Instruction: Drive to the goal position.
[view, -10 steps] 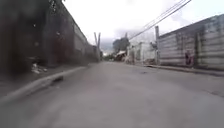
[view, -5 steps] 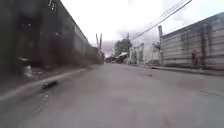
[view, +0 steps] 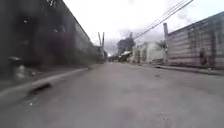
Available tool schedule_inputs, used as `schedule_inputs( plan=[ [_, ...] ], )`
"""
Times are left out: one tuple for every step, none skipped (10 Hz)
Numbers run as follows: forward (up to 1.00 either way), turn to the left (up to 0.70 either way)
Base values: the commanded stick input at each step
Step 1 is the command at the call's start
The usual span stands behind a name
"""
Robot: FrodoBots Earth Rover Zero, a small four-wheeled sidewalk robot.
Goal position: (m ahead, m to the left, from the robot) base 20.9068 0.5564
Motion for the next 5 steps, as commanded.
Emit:
schedule_inputs(
  plan=[
    [1.0,0.0],
    [1.0,0.0],
    [1.0,0.0],
    [1.0,0.0],
    [1.0,0.0]
  ],
)
